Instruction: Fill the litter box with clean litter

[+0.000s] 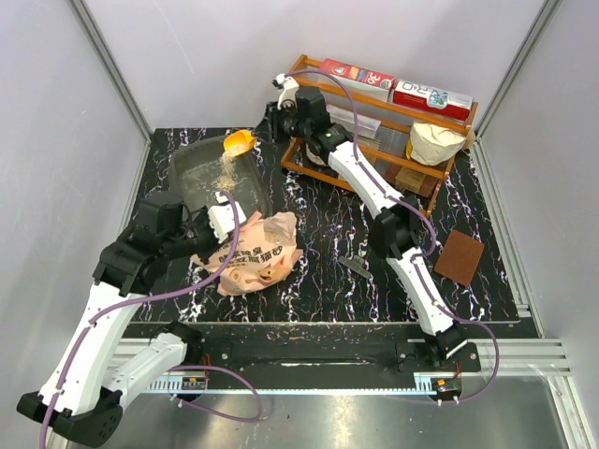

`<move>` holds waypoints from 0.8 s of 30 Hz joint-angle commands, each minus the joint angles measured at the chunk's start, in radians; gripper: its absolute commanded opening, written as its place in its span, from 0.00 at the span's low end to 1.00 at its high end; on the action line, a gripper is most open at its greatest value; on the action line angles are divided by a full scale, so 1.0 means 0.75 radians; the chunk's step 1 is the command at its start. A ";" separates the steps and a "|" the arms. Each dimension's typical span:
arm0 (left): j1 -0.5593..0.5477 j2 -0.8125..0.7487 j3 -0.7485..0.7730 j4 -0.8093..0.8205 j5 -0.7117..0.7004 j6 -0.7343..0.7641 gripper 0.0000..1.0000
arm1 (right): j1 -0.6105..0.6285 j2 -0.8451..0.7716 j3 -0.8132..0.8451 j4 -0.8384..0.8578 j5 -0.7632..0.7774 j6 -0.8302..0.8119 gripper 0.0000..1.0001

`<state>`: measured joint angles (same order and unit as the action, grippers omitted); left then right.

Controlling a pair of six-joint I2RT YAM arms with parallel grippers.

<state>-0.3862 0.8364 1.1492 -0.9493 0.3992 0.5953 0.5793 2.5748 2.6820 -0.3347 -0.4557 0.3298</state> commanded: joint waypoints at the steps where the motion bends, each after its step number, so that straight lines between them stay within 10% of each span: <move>1: 0.008 -0.068 -0.013 0.116 0.091 0.014 0.00 | 0.127 -0.117 -0.013 0.133 0.125 -0.620 0.00; 9: 0.008 -0.095 -0.055 0.204 0.110 0.008 0.00 | 0.205 -0.301 -0.248 0.203 0.376 -1.139 0.00; 24: 0.014 -0.070 -0.082 0.437 0.022 -0.207 0.00 | -0.091 -0.933 -0.467 -0.510 -0.136 -0.448 0.00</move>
<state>-0.3832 0.7944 1.0691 -0.8192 0.4007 0.5011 0.5140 2.0441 2.3840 -0.5125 -0.3424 -0.1143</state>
